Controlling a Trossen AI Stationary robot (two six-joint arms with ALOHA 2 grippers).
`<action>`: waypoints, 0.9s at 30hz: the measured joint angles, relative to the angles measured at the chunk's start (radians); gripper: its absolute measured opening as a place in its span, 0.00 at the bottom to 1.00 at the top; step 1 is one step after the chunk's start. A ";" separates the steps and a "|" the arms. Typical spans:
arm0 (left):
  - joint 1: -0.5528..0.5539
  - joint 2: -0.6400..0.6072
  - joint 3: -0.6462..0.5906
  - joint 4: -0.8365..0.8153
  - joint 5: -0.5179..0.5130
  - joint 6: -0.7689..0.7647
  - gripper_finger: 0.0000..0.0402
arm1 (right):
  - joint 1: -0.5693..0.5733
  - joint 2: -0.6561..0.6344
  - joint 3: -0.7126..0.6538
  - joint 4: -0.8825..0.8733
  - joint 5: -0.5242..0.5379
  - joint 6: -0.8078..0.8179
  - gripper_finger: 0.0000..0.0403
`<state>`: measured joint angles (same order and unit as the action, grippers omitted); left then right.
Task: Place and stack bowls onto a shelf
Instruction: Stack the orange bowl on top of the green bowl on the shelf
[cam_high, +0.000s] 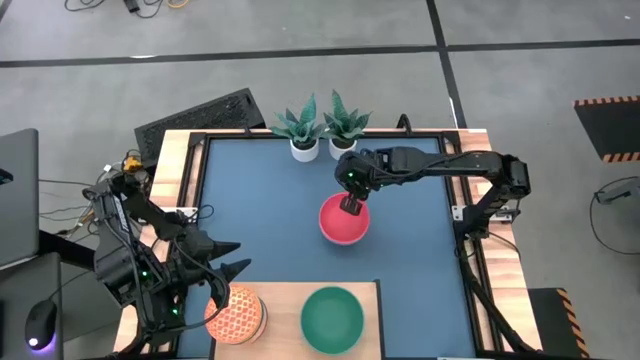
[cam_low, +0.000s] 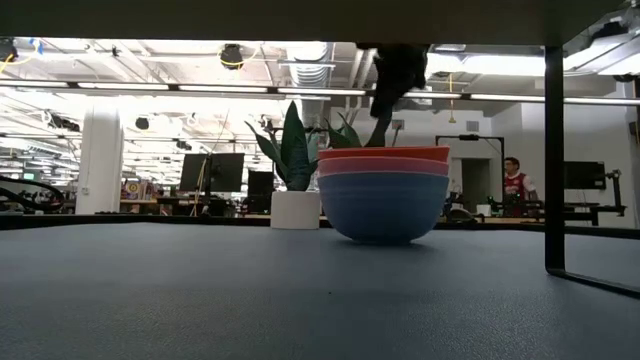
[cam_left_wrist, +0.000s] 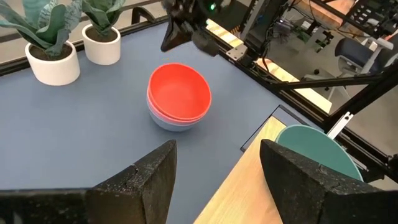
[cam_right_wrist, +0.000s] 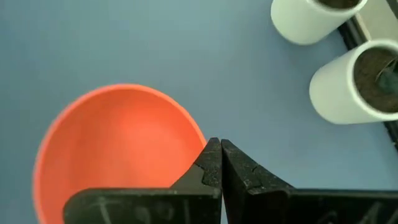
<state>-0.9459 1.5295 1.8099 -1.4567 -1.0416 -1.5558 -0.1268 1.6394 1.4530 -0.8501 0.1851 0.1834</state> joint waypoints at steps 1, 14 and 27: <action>0.000 0.000 0.000 0.000 0.000 0.004 0.54 | 0.000 0.000 0.018 -0.014 0.000 -0.005 0.04; 0.000 0.000 0.000 0.008 0.000 0.034 0.54 | 0.000 0.002 0.048 -0.093 -0.003 -0.025 0.48; 0.000 0.000 0.000 0.008 0.000 0.028 0.54 | 0.000 0.002 0.048 -0.092 -0.004 -0.088 0.54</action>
<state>-0.9455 1.5299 1.8099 -1.4487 -1.0420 -1.5276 -0.1268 1.6417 1.5009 -0.9421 0.1807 0.0952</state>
